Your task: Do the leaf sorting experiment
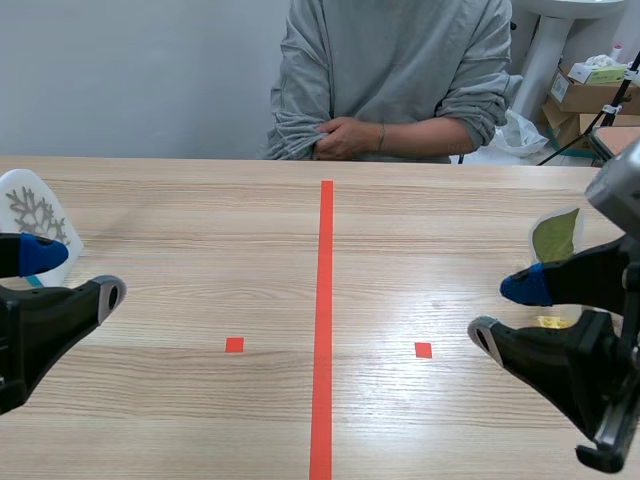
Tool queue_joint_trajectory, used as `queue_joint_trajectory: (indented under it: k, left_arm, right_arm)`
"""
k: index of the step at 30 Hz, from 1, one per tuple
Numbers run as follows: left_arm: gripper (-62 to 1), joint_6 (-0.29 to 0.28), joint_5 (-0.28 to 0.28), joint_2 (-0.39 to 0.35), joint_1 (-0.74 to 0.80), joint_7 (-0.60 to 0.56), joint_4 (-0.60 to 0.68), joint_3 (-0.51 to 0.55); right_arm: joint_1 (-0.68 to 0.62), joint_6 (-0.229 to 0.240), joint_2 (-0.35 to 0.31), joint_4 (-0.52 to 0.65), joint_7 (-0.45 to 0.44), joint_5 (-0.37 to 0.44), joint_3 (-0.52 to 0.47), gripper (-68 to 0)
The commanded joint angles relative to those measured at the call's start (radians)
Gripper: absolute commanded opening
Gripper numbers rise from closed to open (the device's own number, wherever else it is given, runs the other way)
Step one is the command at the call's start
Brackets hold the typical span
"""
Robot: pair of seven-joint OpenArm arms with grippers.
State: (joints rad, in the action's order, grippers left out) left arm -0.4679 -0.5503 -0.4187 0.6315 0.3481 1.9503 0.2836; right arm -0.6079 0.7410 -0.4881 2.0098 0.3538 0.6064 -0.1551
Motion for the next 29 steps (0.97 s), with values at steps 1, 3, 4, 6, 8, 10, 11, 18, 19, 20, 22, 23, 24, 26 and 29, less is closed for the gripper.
queue_joint_trajectory:
  k: [1,3,4,6,8,10,11,18,19,20,22,23,24,26,29]
  left_arm:
    - [-17.2,0.000,-0.009,-0.001,0.000,-0.007,0.011,-0.003]
    - [-17.2,-0.003,-0.009,-0.001,0.000,-0.006,0.011,-0.003]
    - [-17.2,-0.003,-0.010,-0.001,0.000,-0.006,0.011,-0.003]
    - [-17.2,-0.003,-0.013,-0.001,0.000,-0.006,0.011,-0.003]
    - [-17.2,-0.003,-0.013,-0.001,0.000,-0.006,0.011,-0.003]
    - [-17.2,-0.003,-0.013,-0.001,0.000,-0.006,0.011,-0.003]
    - [-17.2,-0.004,-0.013,-0.001,0.000,-0.006,0.011,-0.003]
    - [-17.2,-0.008,-0.012,0.000,0.000,0.009,0.011,-0.003]
    - [-17.2,-0.008,-0.012,0.000,0.000,0.009,0.011,-0.003]
    - [-17.2,-0.008,-0.012,0.000,0.000,0.009,0.011,-0.003]
    - [-17.2,-0.008,-0.012,0.000,0.000,0.009,0.011,-0.003]
    - [-17.2,-0.008,-0.012,0.000,0.000,0.009,0.011,-0.003]
    - [-17.2,-0.008,-0.012,0.000,0.000,0.009,0.011,-0.003]
    - [-17.2,-0.008,-0.012,0.000,0.000,0.009,0.011,-0.003]
    - [-17.2,-0.008,-0.012,0.000,0.000,0.009,0.011,-0.003]
  right_arm:
    - [0.012,0.005,-0.008,-0.005,-0.027,0.008,-0.003,-36.7]
    - [0.012,0.005,-0.007,-0.029,-0.045,0.008,-0.003,-36.7]
    - [0.012,0.005,-0.007,-0.042,-0.049,0.008,-0.003,-36.7]
    - [0.012,0.005,-0.007,-0.071,-0.059,0.008,-0.003,-36.7]
    - [0.012,0.005,-0.007,-0.093,-0.077,0.008,-0.003,-36.8]
    - [0.012,0.005,-0.007,-0.100,-0.084,0.008,-0.003,-36.8]
    - [0.012,0.005,-0.007,-0.100,-0.085,0.008,-0.003,-36.8]
    - [0.012,0.005,-0.007,-0.100,-0.088,0.008,-0.003,-36.7]
    - [0.012,0.005,-0.007,-0.100,-0.088,0.008,-0.003,-36.8]
    - [0.012,0.005,-0.007,-0.100,-0.088,0.008,-0.003,-36.7]
    - [0.012,0.005,-0.007,-0.100,-0.088,0.008,-0.003,-36.7]
    - [0.012,0.005,-0.007,-0.100,-0.087,0.008,-0.003,-36.7]
    - [0.012,0.005,-0.007,-0.100,-0.087,0.008,-0.003,-36.7]
    - [0.012,0.005,-0.007,-0.100,-0.087,0.008,-0.003,-36.7]
    - [0.012,0.005,-0.007,-0.100,-0.087,0.008,-0.003,-36.7]
